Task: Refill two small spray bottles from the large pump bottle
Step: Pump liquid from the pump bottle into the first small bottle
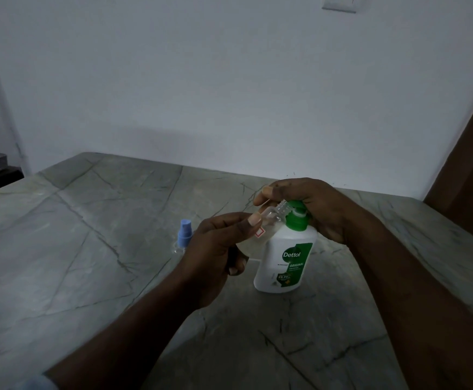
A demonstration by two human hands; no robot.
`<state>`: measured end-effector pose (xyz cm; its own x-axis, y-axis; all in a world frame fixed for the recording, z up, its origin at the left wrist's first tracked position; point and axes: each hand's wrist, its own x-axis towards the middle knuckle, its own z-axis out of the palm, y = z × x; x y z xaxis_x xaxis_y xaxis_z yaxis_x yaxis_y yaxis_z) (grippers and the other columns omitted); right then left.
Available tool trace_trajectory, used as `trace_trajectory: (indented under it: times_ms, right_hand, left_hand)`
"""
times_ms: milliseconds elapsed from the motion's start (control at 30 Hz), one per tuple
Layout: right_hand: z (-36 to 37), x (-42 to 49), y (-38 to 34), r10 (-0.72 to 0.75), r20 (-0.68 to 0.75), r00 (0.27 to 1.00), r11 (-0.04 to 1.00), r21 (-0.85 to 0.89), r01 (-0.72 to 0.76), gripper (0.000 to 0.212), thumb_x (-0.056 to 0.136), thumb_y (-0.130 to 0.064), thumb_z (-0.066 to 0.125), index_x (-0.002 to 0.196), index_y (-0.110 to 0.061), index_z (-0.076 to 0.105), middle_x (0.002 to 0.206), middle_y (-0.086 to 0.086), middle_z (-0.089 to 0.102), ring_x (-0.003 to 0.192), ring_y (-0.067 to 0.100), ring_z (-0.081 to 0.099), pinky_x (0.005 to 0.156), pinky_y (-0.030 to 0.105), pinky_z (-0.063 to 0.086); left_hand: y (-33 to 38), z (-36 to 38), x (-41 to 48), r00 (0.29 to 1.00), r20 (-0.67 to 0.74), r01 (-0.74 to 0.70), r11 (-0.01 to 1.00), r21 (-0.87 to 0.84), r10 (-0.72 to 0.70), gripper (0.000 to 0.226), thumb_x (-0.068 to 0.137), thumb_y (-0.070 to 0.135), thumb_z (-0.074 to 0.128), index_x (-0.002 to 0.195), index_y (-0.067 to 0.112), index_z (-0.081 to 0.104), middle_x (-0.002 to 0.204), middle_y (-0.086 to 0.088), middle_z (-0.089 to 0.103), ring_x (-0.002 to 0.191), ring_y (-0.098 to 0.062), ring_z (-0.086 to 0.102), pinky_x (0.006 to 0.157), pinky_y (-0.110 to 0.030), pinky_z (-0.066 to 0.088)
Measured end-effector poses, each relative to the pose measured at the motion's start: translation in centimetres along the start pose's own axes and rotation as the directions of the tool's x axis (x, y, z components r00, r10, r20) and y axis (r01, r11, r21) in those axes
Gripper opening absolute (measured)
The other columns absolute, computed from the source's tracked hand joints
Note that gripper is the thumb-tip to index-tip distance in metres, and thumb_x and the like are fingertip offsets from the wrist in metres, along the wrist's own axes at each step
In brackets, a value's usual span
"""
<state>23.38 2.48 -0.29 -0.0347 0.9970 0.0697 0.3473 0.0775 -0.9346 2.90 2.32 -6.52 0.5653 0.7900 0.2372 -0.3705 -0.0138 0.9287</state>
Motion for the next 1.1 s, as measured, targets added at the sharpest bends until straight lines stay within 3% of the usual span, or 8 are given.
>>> trace_trajectory:
  times_ms: [167,267,367,433,600,767,1100]
  right_hand:
    - [-0.1,-0.3,-0.2,-0.044,-0.031,0.999,0.997,-0.064,0.042,0.024,0.097,-0.028,0.062,0.097,-0.014,0.081,0.106,0.005,0.079,0.102,0.025,0.073,0.101,0.051,0.053]
    - [-0.1,-0.9,-1.4,-0.112,-0.084,0.99,0.987,-0.124,0.101,0.039,0.092,-0.048,0.066,0.1,-0.012,0.078,0.097,0.006,0.08,0.089,0.021,0.074,0.089,0.048,0.057]
    - [0.2,-1.5,-2.7,-0.166,-0.134,0.977,0.976,-0.166,0.143,0.056,0.085,-0.067,0.062,0.098,-0.015,0.078,0.092,0.004,0.079,0.079,0.012,0.073,0.077,0.035,0.054]
    - [0.5,-1.7,-3.2,-0.178,-0.141,0.974,0.977,-0.145,0.157,0.059,0.088,-0.069,0.056,0.097,-0.015,0.078,0.092,0.006,0.079,0.083,0.019,0.073,0.083,0.044,0.055]
    - [1.3,-1.9,-3.8,-0.11,-0.128,0.986,0.986,-0.143,0.091,0.079,0.095,-0.078,0.031,0.094,-0.016,0.079,0.092,0.01,0.079,0.082,0.023,0.073,0.087,0.049,0.055]
    - [1.2,-1.9,-3.6,-0.038,-0.124,0.991,0.98,-0.197,0.013,0.087,0.094,-0.081,0.018,0.098,-0.02,0.08,0.09,0.009,0.079,0.079,0.02,0.076,0.07,0.03,0.053]
    - [1.3,-1.7,-2.9,0.029,-0.009,1.0,0.95,-0.309,-0.031,0.1,0.073,-0.097,0.008,0.102,-0.033,0.08,0.093,0.002,0.08,0.089,0.016,0.076,0.087,0.038,0.053]
  left_hand:
    - [0.0,0.1,0.0,1.0,0.001,0.002,1.0,0.008,-0.002,0.02,0.082,0.035,0.068,0.083,0.02,0.081,0.078,0.0,0.071,0.047,-0.013,0.041,0.042,-0.021,0.031]
    - [0.2,0.2,0.1,1.0,0.016,-0.019,1.0,0.004,0.019,0.02,0.085,0.032,0.066,0.083,0.02,0.081,0.074,0.001,0.069,0.048,-0.012,0.041,0.042,-0.022,0.029]
    - [0.4,0.3,0.1,1.0,0.015,-0.027,1.0,0.01,0.027,0.02,0.083,0.033,0.066,0.083,0.022,0.082,0.073,0.003,0.069,0.049,-0.011,0.042,0.044,-0.024,0.028]
    - [0.3,0.3,0.1,1.0,0.008,-0.024,1.0,0.006,0.024,0.019,0.082,0.034,0.067,0.083,0.023,0.082,0.073,0.005,0.069,0.048,-0.012,0.042,0.043,-0.023,0.029]
    - [0.3,0.4,0.2,1.0,0.013,-0.022,1.0,-0.017,0.022,0.019,0.082,0.033,0.069,0.087,0.02,0.082,0.076,0.005,0.071,0.048,-0.014,0.042,0.042,-0.022,0.033]
    - [0.0,0.2,0.4,1.0,-0.001,-0.017,1.0,-0.013,0.017,0.027,0.081,0.035,0.071,0.095,0.015,0.081,0.085,0.0,0.074,0.049,-0.013,0.046,0.042,-0.021,0.035]
    - [-0.1,0.1,0.4,1.0,-0.024,0.004,1.0,-0.003,-0.004,0.021,0.084,0.03,0.069,0.094,0.016,0.082,0.092,-0.004,0.076,0.048,-0.012,0.047,0.041,-0.022,0.036]
